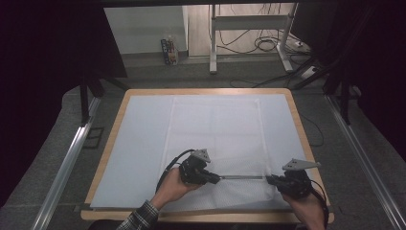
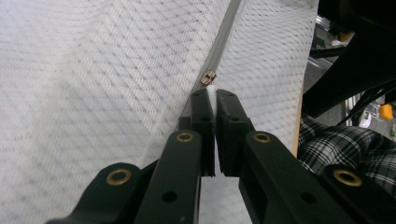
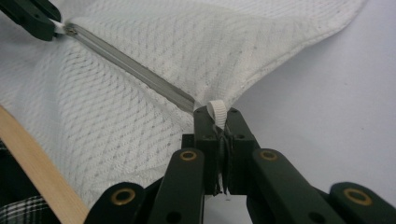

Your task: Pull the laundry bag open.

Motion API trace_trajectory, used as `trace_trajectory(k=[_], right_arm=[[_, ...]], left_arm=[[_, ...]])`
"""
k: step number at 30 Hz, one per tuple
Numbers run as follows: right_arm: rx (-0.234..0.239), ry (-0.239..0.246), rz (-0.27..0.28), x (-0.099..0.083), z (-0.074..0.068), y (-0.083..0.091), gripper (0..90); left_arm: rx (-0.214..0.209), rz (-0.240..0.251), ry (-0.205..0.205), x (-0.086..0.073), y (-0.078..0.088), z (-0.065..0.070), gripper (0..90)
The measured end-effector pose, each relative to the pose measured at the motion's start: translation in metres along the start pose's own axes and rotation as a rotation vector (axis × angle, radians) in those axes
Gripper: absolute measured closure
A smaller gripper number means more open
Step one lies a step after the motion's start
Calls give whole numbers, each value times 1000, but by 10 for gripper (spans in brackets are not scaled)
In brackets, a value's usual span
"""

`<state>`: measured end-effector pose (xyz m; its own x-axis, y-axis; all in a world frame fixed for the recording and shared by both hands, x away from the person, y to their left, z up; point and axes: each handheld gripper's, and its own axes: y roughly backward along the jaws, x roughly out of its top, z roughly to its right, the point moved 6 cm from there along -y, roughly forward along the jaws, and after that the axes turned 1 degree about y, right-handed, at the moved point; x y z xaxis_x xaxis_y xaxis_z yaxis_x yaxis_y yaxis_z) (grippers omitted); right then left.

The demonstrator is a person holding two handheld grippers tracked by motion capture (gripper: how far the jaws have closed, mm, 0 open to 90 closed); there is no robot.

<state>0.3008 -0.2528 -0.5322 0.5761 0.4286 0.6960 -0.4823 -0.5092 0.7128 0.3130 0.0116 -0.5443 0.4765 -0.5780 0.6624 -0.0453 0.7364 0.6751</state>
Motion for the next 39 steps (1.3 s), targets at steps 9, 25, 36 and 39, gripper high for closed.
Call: trace_trajectory(k=[9, 25, 36, 39], right_arm=[[-11, 11, -6, 0, 0, -1, 857], [-19, 7, -11, -2, 1, 0, 856], [-24, 6, -10, -3, 3, 2, 856], [-24, 12, -10, -3, 3, 2, 856]], left_arm=[[5, 1, 21, -10, 10, -4, 875], [38, 12, 62, -28, 33, -11, 875], [54, 19, 94, -45, 49, -15, 875], [57, 12, 104, -51, 51, -16, 875]])
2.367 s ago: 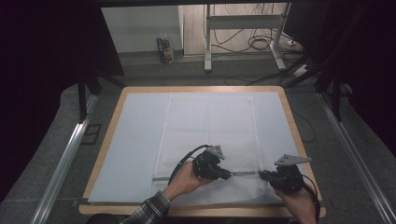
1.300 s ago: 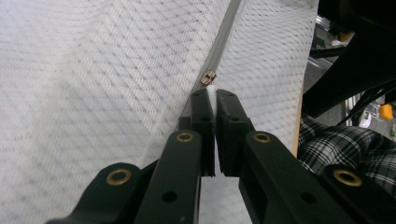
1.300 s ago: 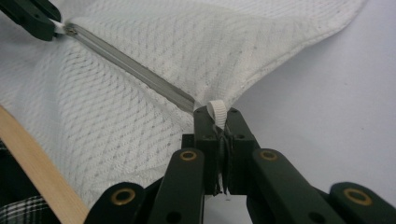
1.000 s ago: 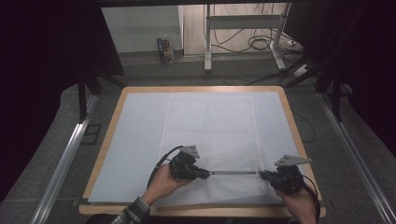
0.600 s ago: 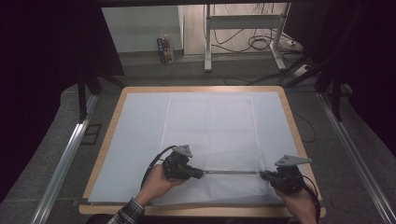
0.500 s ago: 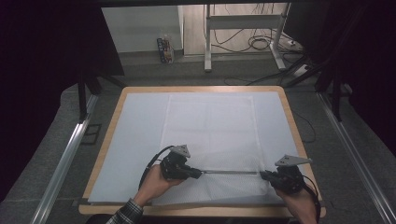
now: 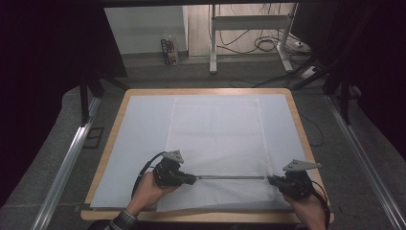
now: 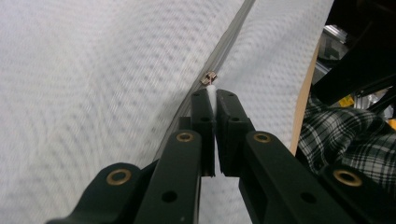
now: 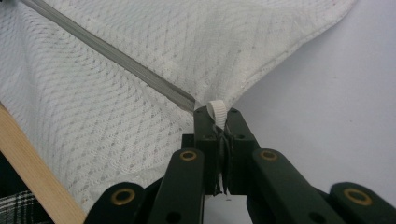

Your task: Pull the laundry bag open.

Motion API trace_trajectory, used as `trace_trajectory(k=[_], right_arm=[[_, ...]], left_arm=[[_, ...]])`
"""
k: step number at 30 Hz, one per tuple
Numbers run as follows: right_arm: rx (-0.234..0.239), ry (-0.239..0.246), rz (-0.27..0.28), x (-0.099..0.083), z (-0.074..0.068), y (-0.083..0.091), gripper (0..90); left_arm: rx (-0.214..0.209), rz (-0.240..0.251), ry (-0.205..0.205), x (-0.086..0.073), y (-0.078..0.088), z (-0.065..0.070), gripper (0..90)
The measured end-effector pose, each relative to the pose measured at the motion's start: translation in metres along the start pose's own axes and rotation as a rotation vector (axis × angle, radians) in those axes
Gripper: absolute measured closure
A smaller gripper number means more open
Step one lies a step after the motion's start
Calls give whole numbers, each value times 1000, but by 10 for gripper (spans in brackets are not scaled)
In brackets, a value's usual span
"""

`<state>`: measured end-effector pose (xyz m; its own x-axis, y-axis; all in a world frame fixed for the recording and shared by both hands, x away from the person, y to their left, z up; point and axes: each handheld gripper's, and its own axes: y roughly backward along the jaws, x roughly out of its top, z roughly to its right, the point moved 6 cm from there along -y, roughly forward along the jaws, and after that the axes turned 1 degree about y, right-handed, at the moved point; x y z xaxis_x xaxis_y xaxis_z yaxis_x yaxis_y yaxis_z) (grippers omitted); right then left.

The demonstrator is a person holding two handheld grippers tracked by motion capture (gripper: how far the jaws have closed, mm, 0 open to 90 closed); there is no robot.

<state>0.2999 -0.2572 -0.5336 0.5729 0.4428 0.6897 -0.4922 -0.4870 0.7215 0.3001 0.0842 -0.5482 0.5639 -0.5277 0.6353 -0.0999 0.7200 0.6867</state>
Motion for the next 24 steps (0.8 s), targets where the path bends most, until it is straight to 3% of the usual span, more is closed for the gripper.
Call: trace_trajectory(k=[12, 24], right_arm=[[-2, -5, -3, -1, 1, 1, 856], [2, -14, -3, -1, 0, 2, 857]], left_arm=[[15, 6, 33, -16, 13, -4, 875], [30, 2, 40, -24, 17, -5, 875]])
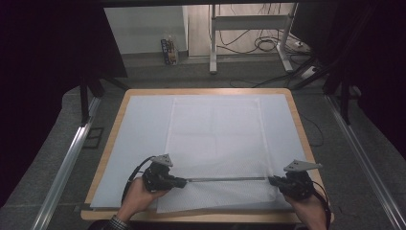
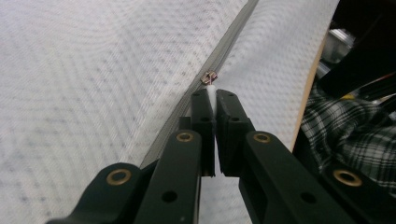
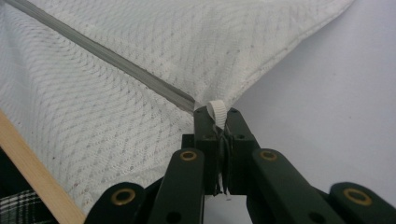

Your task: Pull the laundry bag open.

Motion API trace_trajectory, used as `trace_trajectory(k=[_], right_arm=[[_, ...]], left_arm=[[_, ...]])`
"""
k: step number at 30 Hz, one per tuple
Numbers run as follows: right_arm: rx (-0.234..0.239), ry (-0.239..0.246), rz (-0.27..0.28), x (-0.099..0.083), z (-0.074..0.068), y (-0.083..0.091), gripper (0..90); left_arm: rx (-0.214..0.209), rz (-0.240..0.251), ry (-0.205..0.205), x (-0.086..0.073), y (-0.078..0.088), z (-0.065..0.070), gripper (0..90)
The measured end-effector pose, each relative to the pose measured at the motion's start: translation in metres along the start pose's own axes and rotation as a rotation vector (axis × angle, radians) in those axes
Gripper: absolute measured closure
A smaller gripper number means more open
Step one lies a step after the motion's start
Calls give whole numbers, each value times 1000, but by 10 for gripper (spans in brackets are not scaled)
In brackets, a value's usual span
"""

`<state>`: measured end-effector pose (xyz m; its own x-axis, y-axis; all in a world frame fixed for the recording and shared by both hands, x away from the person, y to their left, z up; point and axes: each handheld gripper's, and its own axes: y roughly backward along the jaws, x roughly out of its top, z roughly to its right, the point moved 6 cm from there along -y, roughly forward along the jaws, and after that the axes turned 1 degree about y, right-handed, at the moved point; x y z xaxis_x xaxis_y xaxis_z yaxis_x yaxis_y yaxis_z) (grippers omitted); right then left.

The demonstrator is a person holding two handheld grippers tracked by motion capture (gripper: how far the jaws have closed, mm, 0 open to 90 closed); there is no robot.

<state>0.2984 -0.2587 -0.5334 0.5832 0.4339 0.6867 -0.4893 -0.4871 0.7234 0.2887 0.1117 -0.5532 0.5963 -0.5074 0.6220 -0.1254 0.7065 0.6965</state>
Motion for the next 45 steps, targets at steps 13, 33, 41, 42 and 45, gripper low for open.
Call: trace_trajectory(k=[13, 33, 41, 42, 45], right_arm=[[-20, -4, -11, -2, 3, 1, 857], [-37, -6, -33, -5, 5, -1, 858], [-52, 0, -44, -6, 5, -1, 859], [-53, -6, -43, -6, 5, -1, 859], [-61, -2, -45, -7, 6, -1, 859]], left_arm=[[25, 24, 41, -14, 16, -8, 875], [62, 47, 108, -41, 39, -16, 875], [87, 39, 132, -50, 44, -19, 875], [93, 43, 137, -51, 46, -20, 875], [111, 53, 158, -56, 51, -23, 875]])
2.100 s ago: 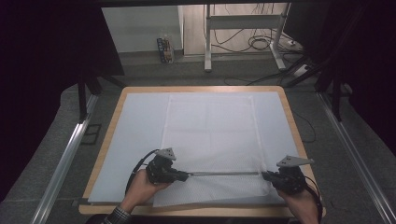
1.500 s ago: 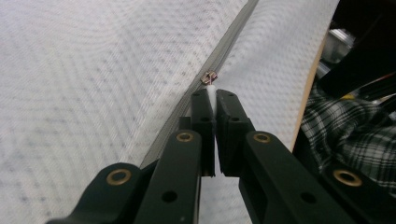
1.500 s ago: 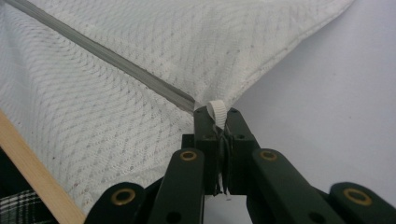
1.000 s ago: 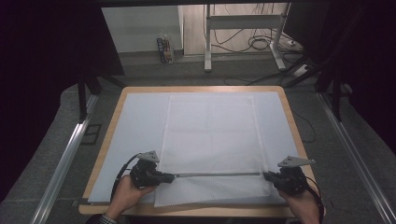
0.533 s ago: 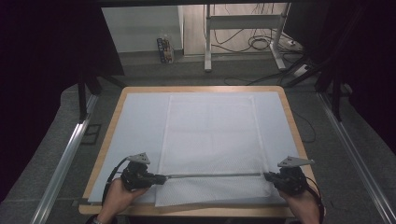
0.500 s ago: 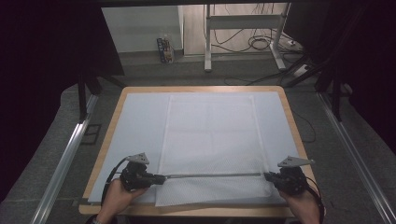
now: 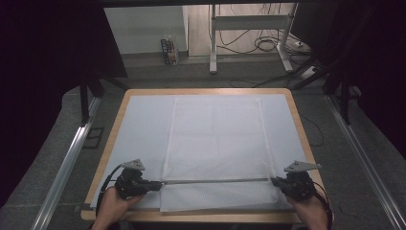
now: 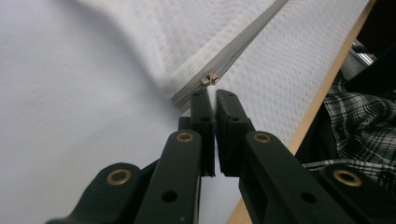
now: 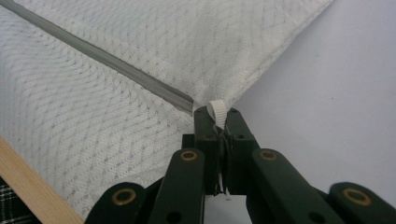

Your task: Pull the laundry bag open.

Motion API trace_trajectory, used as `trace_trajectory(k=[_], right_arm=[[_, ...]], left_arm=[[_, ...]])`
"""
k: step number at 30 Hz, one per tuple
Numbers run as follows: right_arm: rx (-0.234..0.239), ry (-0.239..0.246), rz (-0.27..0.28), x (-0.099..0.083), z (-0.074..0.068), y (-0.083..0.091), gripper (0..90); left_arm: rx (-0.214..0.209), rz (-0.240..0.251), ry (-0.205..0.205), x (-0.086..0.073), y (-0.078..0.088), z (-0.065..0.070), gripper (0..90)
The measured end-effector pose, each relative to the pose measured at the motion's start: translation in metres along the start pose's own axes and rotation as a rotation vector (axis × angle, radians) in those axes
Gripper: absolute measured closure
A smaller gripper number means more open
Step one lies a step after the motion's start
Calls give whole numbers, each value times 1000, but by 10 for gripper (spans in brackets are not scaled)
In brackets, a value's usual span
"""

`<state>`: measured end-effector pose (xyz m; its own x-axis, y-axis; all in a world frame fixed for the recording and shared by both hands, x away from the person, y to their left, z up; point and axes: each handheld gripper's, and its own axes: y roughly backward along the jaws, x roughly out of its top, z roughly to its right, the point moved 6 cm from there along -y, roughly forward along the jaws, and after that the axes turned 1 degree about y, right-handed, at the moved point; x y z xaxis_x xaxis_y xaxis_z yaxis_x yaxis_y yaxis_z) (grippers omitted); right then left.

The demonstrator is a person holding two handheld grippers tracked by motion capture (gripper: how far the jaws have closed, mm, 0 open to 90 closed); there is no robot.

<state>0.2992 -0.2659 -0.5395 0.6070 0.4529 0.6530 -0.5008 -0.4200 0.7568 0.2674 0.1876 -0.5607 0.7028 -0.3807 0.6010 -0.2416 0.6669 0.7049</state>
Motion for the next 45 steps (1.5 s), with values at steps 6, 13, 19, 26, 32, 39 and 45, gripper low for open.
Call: trace_trajectory(k=[6, 13, 19, 26, 32, 39, 45], right_arm=[[18, -1, -13, -1, -3, -3, 859], [44, 26, -73, -8, -10, -9, 801], [54, 39, -31, -3, -14, -7, 498], [27, 84, 72, 7, -18, 2, 202], [28, 112, 126, 1, -24, 10, 69], [27, 97, 162, -10, -23, 18, 21], [39, 96, 129, -20, -23, 17, 12]], left_arm=[[13, 3, 30, -6, 5, -5, 875], [57, -57, -4, -7, -2, -2, 863], [133, 17, -43, -2, 0, -1, 614], [238, 93, -88, -1, 1, -1, 241], [310, 188, -66, -5, 16, 3, 83], [381, 215, -82, -25, 24, 1, 24], [391, 220, -61, -33, 25, -2, 11]])
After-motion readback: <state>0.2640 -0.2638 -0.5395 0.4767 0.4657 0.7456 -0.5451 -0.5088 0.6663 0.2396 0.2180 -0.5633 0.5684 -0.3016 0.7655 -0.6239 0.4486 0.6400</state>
